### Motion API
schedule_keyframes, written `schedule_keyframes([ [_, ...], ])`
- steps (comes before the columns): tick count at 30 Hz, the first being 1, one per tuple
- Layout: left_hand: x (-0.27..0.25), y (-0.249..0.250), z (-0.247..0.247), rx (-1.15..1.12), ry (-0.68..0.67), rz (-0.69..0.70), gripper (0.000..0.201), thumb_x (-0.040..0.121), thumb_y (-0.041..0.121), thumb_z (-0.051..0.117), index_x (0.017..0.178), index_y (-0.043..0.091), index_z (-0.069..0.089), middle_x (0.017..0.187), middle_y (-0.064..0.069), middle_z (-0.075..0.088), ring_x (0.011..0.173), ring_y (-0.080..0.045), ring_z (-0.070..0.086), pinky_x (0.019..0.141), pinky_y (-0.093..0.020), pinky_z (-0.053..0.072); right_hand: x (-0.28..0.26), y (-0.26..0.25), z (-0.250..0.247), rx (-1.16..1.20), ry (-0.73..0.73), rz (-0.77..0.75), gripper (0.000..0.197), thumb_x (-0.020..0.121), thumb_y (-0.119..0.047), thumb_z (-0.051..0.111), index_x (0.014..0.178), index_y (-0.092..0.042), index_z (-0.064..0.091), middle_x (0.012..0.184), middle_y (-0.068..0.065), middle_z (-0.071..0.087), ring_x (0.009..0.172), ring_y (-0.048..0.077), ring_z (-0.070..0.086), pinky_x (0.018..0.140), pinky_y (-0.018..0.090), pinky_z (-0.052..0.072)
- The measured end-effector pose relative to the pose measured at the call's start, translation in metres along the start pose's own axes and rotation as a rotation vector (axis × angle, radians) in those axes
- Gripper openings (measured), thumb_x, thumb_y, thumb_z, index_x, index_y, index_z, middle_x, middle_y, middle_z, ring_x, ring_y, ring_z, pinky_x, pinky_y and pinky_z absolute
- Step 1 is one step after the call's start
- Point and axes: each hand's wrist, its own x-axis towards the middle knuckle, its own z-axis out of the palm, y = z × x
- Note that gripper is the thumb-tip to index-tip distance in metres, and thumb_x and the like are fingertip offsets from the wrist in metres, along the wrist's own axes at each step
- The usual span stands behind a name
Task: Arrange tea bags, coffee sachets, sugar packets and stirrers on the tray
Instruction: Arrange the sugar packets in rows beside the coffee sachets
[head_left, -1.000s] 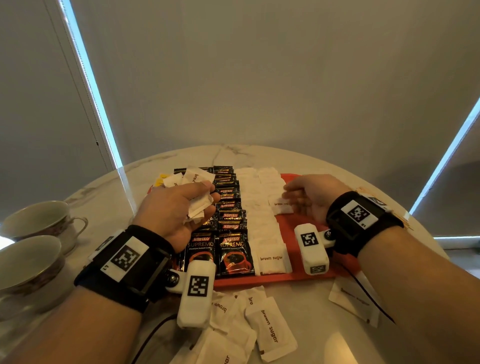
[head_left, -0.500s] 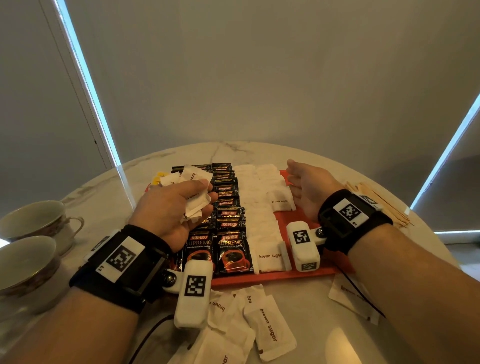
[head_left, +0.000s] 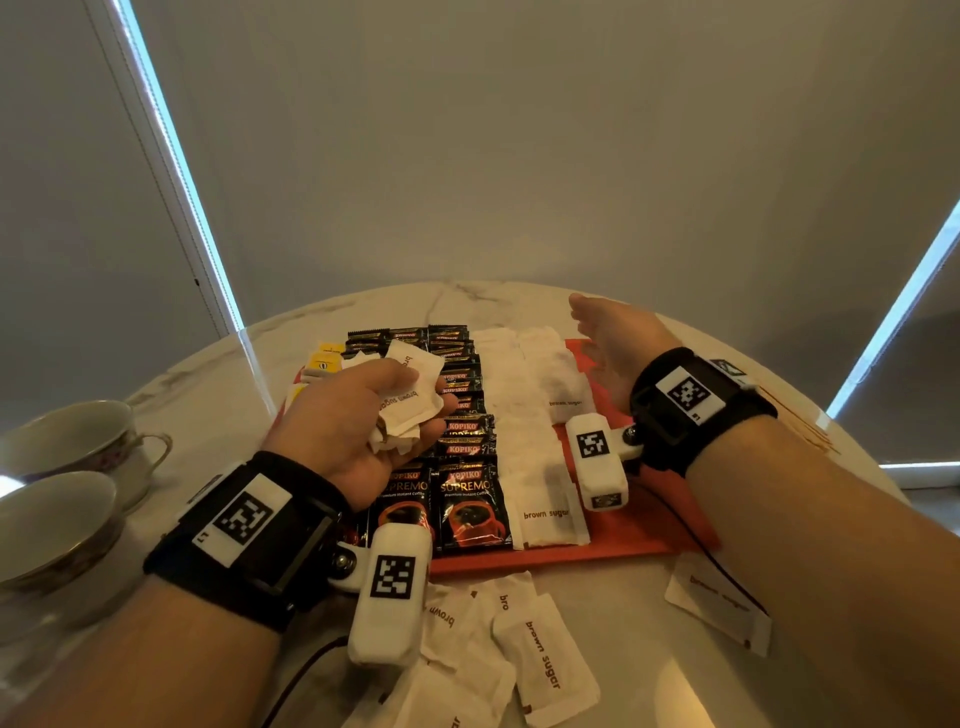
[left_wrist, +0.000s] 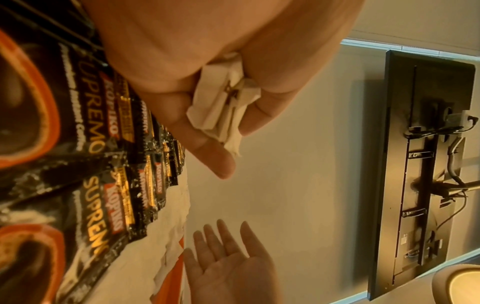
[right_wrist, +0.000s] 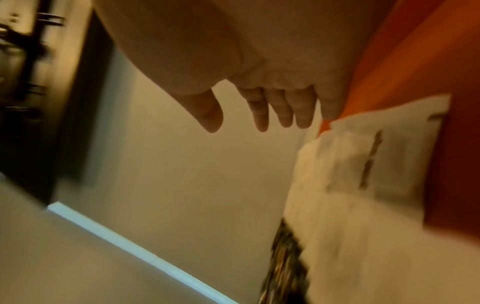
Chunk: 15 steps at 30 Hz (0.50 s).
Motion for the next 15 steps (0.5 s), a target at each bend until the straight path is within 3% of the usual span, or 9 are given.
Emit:
schedule_keyframes([
  [2,-0.001,0.000,0.002,0.014,-0.020,-0.007,0.015,0.105,0.012,0.055,0.114,0.004,0.064,0.087,-0.014,0.080,0.079,-0.024,0.079,0.052,-0.027,0.061,-0.021,-0.002,0.012,-0.013,-0.054,-0.088,0.038,0.094,-0.035,0.068,0.126,-0.015,0.067,0.123,0.000,0.066,0.113,0.020,0.061,0.105,0.043,0.046],
  [5,-0.004,-0.001,0.005,0.015,-0.034,-0.024,0.013,0.103,0.012,0.060,0.115,0.008,0.063,0.090,-0.014,0.080,0.081,-0.025,0.080,0.055,-0.028,0.063,-0.056,0.000,0.033,-0.027,-0.243,-0.126,0.027,0.093,-0.022,0.072,0.115,-0.007,0.072,0.113,0.002,0.073,0.106,0.018,0.066,0.090,0.035,0.053],
  [8,-0.005,-0.003,0.004,0.028,-0.026,-0.002,0.020,0.097,0.006,0.067,0.117,0.006,0.065,0.092,-0.014,0.080,0.077,-0.024,0.080,0.053,-0.032,0.062,-0.079,0.005,0.047,-0.051,-0.403,-0.078,0.022,0.089,-0.018,0.076,0.106,-0.005,0.073,0.092,0.003,0.075,0.082,0.015,0.067,0.080,0.033,0.054],
  [10,-0.005,-0.004,0.002,0.056,-0.036,0.022,0.029,0.093,0.000,0.069,0.121,0.007,0.066,0.099,-0.016,0.080,0.080,-0.025,0.079,0.052,-0.031,0.060,-0.086,0.007,0.050,-0.060,-0.428,-0.084,0.014,0.088,-0.012,0.076,0.099,-0.006,0.071,0.084,0.004,0.073,0.071,0.014,0.065,0.072,0.030,0.056],
  [13,-0.006,-0.004,0.002,0.073,-0.077,0.041,0.032,0.093,-0.006,0.064,0.122,0.008,0.066,0.099,-0.015,0.080,0.084,-0.029,0.080,0.050,-0.031,0.059,-0.089,0.010,0.048,0.088,-0.407,-0.084,0.008,0.091,-0.005,0.070,0.096,-0.005,0.064,0.086,0.011,0.075,0.071,0.018,0.069,0.062,0.028,0.058],
  [15,-0.006,-0.004,0.003,0.101,-0.113,0.040,0.031,0.096,-0.008,0.059,0.122,0.010,0.064,0.101,-0.017,0.079,0.088,-0.032,0.079,0.048,-0.030,0.058,-0.088,0.010,0.043,0.235,-0.397,-0.048,0.005,0.096,-0.006,0.064,0.100,-0.005,0.062,0.092,0.014,0.077,0.080,0.025,0.074,0.070,0.035,0.062],
])
